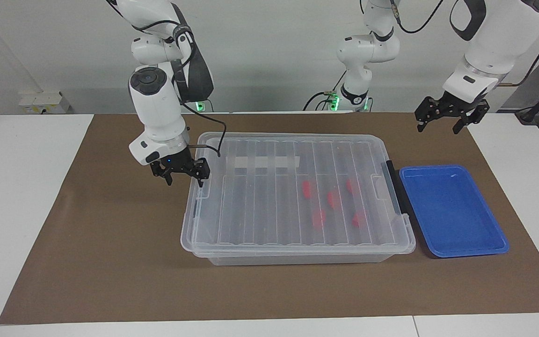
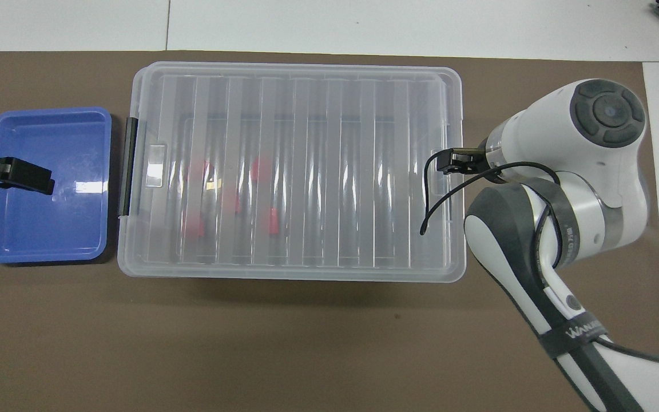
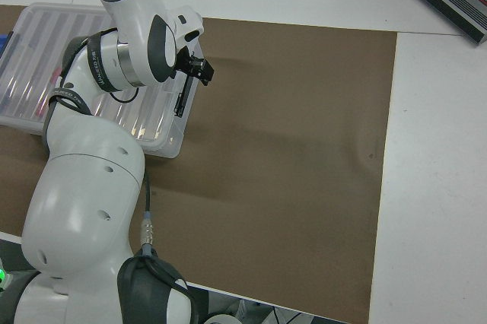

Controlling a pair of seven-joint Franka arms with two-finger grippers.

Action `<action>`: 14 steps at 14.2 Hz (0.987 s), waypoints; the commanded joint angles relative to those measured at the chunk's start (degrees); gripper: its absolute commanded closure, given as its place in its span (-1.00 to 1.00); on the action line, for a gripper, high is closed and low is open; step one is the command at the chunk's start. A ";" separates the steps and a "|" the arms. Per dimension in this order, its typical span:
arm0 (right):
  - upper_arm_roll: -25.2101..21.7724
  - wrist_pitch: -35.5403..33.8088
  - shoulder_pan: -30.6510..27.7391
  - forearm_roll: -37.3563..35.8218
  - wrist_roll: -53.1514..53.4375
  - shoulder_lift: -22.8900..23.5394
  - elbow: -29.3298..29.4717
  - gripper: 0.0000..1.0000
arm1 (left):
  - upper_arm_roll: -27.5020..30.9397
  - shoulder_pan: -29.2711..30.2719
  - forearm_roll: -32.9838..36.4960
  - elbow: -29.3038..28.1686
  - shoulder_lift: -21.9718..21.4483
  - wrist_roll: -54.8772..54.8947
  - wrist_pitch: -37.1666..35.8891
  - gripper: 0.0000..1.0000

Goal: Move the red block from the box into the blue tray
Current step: 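Reach the right gripper to the clear lid's edge nearest it, then slide the clear lid away with the right gripper while the left gripper reaches in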

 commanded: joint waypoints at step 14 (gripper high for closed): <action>0.06 -3.53 -11.48 -1.69 -32.05 -0.90 -0.99 -0.93 | -3.00 -13.58 -0.24 -5.86 -2.70 -28.43 13.55 -1.00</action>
